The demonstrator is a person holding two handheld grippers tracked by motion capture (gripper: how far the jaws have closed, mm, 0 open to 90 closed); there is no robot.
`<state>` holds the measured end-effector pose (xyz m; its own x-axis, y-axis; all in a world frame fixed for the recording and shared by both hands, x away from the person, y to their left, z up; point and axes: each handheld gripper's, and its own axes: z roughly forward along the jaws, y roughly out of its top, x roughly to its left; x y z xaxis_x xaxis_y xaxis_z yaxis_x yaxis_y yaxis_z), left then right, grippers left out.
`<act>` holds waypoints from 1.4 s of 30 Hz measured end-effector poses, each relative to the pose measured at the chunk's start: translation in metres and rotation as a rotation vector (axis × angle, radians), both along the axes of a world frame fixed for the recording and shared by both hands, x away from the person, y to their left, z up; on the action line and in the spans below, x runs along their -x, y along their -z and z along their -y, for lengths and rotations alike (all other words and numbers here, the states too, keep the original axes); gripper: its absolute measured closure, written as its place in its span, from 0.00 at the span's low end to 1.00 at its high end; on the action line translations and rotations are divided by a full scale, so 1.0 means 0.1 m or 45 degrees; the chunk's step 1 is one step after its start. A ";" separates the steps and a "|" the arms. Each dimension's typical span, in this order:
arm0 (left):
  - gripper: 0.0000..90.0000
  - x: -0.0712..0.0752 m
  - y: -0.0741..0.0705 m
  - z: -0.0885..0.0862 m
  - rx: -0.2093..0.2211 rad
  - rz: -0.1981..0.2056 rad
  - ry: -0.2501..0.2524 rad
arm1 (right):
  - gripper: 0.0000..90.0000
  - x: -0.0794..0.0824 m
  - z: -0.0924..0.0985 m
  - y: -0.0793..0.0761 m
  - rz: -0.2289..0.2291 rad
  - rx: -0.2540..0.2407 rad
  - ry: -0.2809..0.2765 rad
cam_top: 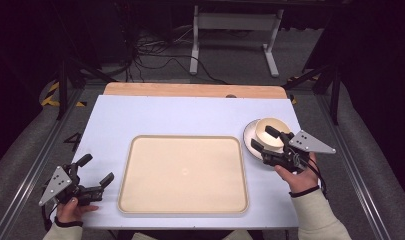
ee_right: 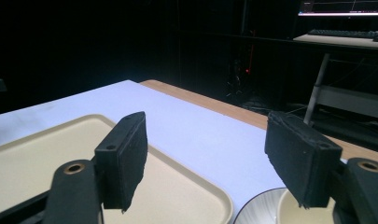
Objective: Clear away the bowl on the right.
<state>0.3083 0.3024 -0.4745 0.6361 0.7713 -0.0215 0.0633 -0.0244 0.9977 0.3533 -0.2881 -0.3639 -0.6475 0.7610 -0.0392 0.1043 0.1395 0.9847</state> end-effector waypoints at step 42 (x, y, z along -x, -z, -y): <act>0.00 0.04 0.02 0.02 -0.036 0.003 0.022 | 0.33 -0.62 0.54 -0.15 -0.288 0.188 0.283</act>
<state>0.3043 0.3002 -0.4763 0.6492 0.7606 0.0013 0.0605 -0.0533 0.9967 0.4155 -0.3426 -0.3491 -0.4713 0.8813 -0.0340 0.3612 0.2280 0.9042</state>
